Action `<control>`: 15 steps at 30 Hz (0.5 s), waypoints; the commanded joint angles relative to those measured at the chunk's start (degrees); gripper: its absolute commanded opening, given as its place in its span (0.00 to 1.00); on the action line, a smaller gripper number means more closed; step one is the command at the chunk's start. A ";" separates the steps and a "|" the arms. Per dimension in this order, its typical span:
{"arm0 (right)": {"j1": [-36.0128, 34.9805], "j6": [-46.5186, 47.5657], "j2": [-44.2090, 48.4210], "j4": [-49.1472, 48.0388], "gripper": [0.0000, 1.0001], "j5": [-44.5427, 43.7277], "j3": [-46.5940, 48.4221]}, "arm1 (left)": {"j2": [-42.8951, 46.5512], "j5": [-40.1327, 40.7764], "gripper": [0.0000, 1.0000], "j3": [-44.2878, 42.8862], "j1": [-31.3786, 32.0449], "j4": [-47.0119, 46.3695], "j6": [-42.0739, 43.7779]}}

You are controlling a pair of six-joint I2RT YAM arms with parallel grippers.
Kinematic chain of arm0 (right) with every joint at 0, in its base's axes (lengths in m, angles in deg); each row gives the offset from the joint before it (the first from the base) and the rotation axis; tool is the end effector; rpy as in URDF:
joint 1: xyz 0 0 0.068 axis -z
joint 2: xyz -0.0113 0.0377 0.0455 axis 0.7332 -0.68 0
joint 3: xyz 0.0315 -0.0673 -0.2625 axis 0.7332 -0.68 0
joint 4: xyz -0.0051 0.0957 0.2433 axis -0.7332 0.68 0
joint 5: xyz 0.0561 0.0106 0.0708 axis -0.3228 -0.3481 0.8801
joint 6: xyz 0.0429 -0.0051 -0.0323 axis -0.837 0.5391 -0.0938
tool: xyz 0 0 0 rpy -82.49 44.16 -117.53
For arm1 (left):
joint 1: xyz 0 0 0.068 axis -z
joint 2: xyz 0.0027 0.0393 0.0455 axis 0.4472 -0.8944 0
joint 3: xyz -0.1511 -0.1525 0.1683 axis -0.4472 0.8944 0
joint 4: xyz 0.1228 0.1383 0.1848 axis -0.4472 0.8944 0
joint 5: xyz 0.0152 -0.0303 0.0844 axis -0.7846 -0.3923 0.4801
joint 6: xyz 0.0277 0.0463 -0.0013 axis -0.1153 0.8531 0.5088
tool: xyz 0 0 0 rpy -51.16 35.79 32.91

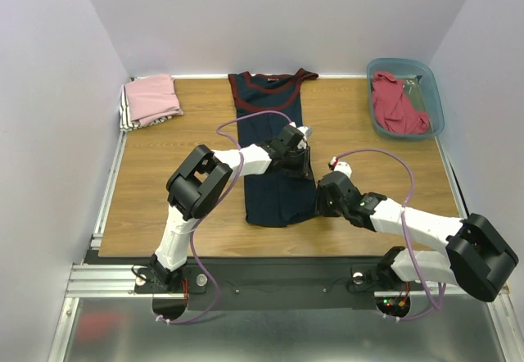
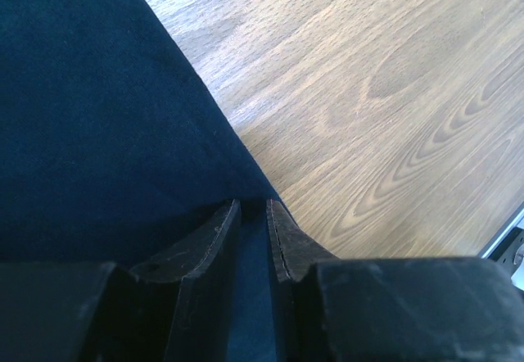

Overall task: Fold and stack the tank tops
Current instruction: Fold the tank top

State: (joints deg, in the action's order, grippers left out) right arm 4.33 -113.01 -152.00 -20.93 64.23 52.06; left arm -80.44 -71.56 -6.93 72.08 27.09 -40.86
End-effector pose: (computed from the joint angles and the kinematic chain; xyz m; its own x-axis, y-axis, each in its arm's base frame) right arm 0.1662 0.1419 0.1667 -0.7832 0.1151 -0.6111 -0.0576 0.9651 0.2556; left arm 0.3161 -0.3368 0.1613 -0.8216 0.1141 -0.5585 0.4784 0.6706 -0.5669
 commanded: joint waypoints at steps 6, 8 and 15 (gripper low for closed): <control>-0.33 -3.78 1.72 0.66 0.36 -7.51 -0.47 | -1.41 1.37 0.31 0.77 -0.69 1.41 0.94; -0.33 -4.04 1.02 0.67 0.35 -7.78 0.23 | -1.50 1.37 0.31 0.77 -0.69 1.32 0.85; -0.33 -4.48 -3.03 0.58 0.32 -7.43 2.08 | -1.50 1.20 0.30 0.78 -0.69 1.24 0.85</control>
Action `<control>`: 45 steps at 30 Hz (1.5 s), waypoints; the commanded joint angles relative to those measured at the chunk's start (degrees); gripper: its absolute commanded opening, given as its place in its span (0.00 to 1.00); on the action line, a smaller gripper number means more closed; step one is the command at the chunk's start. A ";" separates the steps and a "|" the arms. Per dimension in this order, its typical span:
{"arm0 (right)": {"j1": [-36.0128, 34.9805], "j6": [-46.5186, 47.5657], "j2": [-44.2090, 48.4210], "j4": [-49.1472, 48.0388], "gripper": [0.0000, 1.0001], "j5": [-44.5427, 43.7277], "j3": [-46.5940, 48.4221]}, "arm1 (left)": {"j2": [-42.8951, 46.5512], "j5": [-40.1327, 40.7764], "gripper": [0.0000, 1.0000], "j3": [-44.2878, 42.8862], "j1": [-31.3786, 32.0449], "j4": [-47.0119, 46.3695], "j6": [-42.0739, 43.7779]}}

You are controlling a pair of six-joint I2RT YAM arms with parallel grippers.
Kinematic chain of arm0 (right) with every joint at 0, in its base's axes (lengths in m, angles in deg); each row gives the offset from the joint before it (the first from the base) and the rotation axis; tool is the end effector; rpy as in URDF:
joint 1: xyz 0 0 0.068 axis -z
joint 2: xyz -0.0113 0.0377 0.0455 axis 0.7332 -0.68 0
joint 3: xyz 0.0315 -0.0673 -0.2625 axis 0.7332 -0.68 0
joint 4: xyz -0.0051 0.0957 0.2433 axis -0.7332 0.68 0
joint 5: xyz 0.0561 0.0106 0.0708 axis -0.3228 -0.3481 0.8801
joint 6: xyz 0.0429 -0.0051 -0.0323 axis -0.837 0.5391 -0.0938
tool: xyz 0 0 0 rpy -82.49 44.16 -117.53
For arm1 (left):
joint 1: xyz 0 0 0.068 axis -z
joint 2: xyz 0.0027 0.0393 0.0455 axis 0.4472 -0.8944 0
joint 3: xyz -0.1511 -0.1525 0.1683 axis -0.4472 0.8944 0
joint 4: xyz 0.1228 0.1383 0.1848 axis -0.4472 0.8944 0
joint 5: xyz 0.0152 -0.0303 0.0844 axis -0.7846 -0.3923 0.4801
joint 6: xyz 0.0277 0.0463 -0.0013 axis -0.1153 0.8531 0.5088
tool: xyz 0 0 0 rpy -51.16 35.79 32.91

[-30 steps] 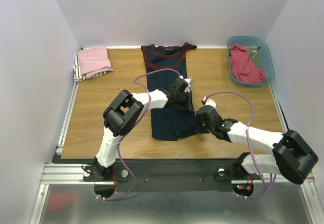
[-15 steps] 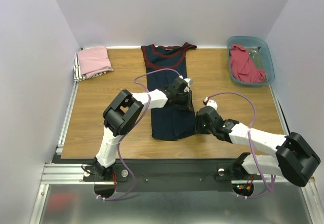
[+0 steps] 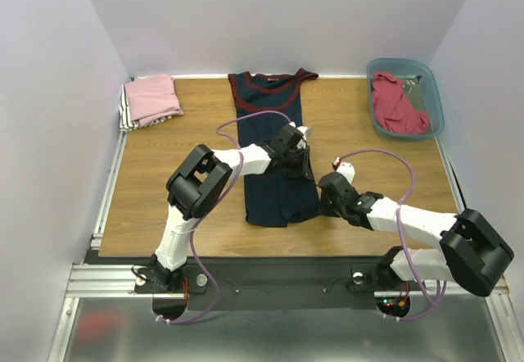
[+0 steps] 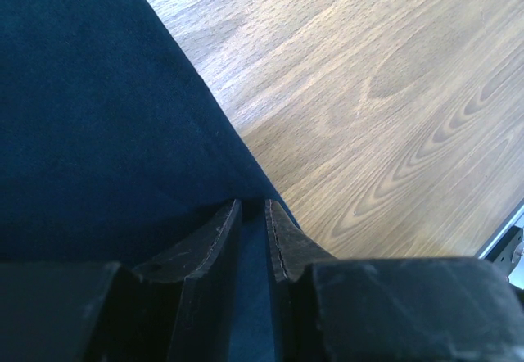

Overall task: Fold and stack the tank tops
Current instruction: Fold the tank top

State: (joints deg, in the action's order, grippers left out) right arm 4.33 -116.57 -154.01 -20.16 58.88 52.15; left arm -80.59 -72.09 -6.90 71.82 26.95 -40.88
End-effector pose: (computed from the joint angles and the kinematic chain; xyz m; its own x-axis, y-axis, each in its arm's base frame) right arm 0.1685 0.1398 0.1601 -0.7659 0.1672 -0.6208 0.0428 0.9767 0.2103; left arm 0.3175 -0.3356 0.1602 -0.8241 0.1140 -0.5548 0.4772 0.6674 -0.5717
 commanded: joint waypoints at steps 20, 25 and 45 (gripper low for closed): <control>-0.33 -3.20 1.00 -1.42 0.35 -1.10 3.66 | -1.88 1.46 0.29 1.19 -0.43 1.28 0.52; -0.33 -3.12 -0.66 -1.77 0.34 0.03 4.10 | -2.23 1.54 0.29 1.10 -0.43 1.28 0.52; -0.33 -4.35 1.79 -1.86 0.04 2.58 -0.65 | -3.63 1.81 0.26 0.93 -0.78 1.28 -0.09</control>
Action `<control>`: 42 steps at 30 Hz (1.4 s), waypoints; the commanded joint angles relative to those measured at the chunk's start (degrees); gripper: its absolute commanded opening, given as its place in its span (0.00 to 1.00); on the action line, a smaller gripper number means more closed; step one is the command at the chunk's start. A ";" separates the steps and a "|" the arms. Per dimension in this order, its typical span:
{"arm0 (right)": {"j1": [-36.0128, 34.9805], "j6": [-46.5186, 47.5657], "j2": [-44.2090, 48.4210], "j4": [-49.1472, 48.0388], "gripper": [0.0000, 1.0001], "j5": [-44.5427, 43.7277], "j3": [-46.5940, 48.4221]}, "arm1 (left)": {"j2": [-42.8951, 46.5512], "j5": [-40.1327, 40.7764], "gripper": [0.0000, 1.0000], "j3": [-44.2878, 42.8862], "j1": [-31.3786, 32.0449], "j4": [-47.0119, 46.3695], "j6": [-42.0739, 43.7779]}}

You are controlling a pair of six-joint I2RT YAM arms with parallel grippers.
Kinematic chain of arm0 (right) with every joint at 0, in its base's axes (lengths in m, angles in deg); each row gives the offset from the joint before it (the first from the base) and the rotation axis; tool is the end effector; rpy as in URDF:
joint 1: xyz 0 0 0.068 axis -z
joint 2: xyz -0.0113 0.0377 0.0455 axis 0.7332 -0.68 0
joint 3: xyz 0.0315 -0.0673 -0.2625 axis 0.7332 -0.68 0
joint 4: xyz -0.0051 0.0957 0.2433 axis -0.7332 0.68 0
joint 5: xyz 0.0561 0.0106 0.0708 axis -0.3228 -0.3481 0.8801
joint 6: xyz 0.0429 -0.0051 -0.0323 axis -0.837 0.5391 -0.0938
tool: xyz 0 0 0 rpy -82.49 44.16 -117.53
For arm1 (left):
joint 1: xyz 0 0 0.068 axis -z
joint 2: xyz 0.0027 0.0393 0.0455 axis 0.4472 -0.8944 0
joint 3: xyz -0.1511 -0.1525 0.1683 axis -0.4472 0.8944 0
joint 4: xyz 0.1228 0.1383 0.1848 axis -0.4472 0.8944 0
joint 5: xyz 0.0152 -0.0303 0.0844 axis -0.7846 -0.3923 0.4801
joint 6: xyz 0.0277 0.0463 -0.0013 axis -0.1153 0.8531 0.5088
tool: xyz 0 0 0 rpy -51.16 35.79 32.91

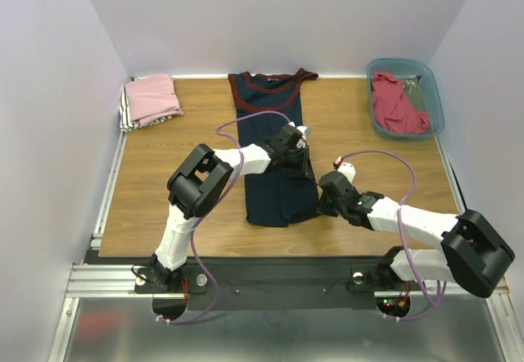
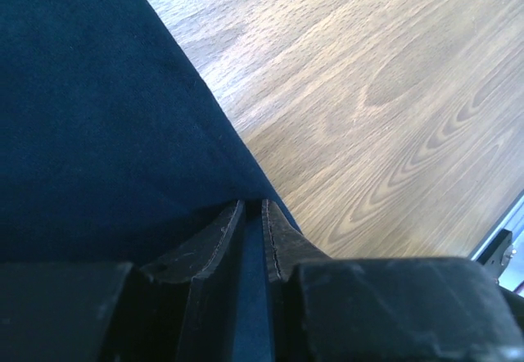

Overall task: Fold and stack the tank tops
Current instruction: Fold the tank top

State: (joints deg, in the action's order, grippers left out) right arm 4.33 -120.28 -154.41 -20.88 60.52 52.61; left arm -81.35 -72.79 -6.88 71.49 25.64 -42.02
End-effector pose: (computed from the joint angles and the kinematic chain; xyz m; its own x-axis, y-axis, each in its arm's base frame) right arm 0.1703 0.1427 0.1616 -0.7688 0.2325 -0.5957 0.0771 0.9585 0.2745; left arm 0.3205 -0.3355 0.1563 -0.8325 0.0973 -0.5454 0.4639 0.6607 -0.5901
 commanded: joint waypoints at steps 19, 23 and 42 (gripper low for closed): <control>-2.61 -4.76 15.98 7.30 0.00 6.83 -7.26 | -4.10 3.56 0.14 2.23 -3.09 2.59 0.87; -5.15 -6.60 15.37 7.57 0.00 7.01 -8.40 | -4.28 3.65 0.13 2.31 -4.14 2.59 1.04; -13.33 -14.69 16.25 8.09 0.24 4.99 -12.88 | -5.07 3.21 0.10 3.98 -6.69 1.19 1.04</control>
State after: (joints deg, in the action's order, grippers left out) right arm -8.08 -133.53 -138.45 -16.53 64.67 41.46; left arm -82.71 -76.77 -5.79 66.62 21.36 -43.59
